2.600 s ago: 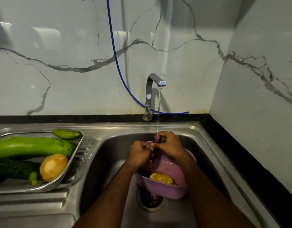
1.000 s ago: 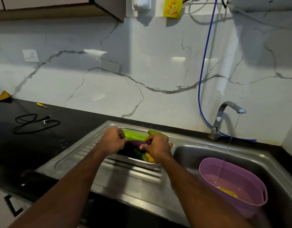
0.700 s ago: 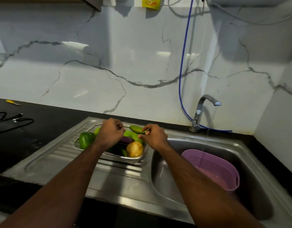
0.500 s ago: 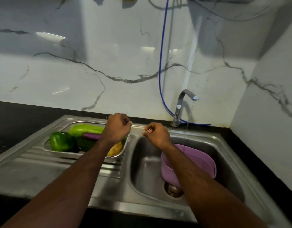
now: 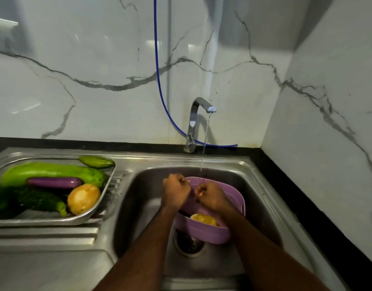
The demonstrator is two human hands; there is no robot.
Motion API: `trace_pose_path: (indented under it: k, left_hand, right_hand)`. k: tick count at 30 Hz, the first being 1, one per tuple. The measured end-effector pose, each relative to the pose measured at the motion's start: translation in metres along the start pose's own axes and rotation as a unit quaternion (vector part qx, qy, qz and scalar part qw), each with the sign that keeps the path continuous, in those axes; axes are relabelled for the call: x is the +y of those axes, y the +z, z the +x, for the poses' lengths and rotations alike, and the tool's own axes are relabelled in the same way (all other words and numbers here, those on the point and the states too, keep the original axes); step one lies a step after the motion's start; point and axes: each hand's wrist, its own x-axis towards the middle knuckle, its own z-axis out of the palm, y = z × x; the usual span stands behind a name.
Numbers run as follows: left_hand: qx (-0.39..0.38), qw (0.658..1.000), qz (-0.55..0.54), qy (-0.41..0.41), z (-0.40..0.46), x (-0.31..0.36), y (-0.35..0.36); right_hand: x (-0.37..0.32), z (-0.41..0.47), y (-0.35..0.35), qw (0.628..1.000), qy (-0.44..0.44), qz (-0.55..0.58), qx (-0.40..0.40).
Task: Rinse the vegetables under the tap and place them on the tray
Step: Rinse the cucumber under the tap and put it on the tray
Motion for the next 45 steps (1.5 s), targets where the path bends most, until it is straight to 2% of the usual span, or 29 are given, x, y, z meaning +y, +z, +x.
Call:
trace_pose_path:
  k: [3, 6, 8, 13, 17, 19, 24, 28, 30, 36, 45]
  left_hand:
    - [0.0, 0.999, -0.008, -0.041, 0.012, -0.016, 0.015]
    - [0.005, 0.998, -0.003, -0.058, 0.022, -0.031, 0.021]
    - [0.019, 0.998, -0.007, -0.064, 0.026, -0.035, 0.019]
    - [0.027, 0.998, -0.004, -0.061, 0.025, -0.029, 0.021]
    - [0.022, 0.998, 0.009, -0.06, 0.024, -0.029, 0.021]
    - [0.021, 0.998, 0.013, -0.061, 0.024, -0.029, 0.019]
    - [0.015, 0.998, -0.03, -0.047, 0.022, -0.027, 0.018]
    - [-0.019, 0.998, -0.045, -0.05, 0.022, -0.025, 0.022]
    - [-0.06, 0.995, -0.05, -0.059, 0.022, -0.022, 0.023]
    - [-0.2, 0.977, -0.055, -0.049, 0.017, -0.02, 0.029]
    - [-0.204, 0.95, -0.215, -0.1, 0.013, -0.008, 0.028]
  right_hand:
    - [0.009, 0.01, 0.01, 0.995, -0.013, -0.036, -0.097]
    - [0.005, 0.022, 0.025, 0.968, -0.013, -0.094, -0.234]
    - [0.005, 0.033, 0.043, 0.95, 0.009, -0.152, -0.271]
    - [0.003, 0.046, 0.077, 0.948, 0.083, -0.214, -0.219]
    - [0.002, 0.045, 0.079, 0.953, 0.066, -0.234, -0.178]
    - [0.001, 0.04, 0.071, 0.965, 0.06, -0.197, -0.163]
    - [0.028, 0.055, 0.052, 0.992, 0.072, -0.003, -0.107]
    - [0.012, 0.043, 0.023, 0.982, 0.071, 0.168, -0.057]
    - [0.014, 0.049, 0.015, 0.978, 0.055, 0.198, -0.023]
    - [0.004, 0.052, -0.006, 0.936, 0.047, 0.349, 0.011]
    - [-0.005, 0.053, -0.01, 0.858, 0.07, 0.508, 0.018]
